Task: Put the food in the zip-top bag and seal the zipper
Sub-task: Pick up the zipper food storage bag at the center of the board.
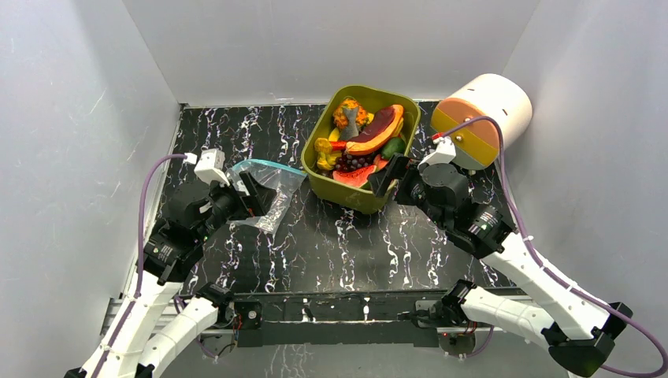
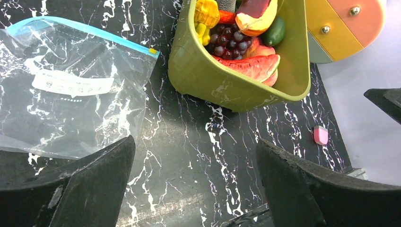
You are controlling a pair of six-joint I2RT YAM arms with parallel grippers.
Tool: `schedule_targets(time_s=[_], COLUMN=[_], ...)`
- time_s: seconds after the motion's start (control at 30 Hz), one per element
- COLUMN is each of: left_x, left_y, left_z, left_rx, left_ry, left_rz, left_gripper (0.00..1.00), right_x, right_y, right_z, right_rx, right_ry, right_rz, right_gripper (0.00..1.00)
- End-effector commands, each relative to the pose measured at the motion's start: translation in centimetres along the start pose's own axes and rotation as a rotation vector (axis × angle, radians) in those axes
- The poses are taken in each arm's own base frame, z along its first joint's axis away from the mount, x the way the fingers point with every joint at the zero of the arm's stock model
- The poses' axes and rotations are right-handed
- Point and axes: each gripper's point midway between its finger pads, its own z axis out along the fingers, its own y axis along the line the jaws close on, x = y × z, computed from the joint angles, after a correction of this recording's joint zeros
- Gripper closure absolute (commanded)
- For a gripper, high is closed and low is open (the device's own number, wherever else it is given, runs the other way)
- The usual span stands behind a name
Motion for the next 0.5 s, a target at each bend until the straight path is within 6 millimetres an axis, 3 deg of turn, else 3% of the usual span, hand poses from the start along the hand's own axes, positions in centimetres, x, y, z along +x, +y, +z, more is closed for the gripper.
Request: schedule_targets(time_s=[0.0, 0.27, 0.37, 0.47], left_x=[0.3, 0.4, 0.5, 0.8], left_y=[0.0, 1.8, 3.7, 7.0], left_z=[0.1, 0.9, 1.3, 1.4], left_rx=[0.008, -0.09, -0.2, -0.395], left_ry=[0.007, -0.008, -0.022, -0.052], left_rz=[-0.003, -0.034, -0.076, -0.142], left_gripper=[0.02, 0.02, 0.02, 0.02], right_x=[-2.3, -3.1, -2.9, -2.8], right_y=[1.2, 1.3, 1.2, 0.8], right_z=[-0.6, -1.0, -0.9, -0.8], right_rx=[-0.049, -0.062, -0.055, -0.032], right_ry=[-0.1, -0.127, -0.12, -0.124], right_rz=[0.041, 0.034, 0.031, 0.044], right_gripper=[0.02, 0.02, 0.02, 0.02])
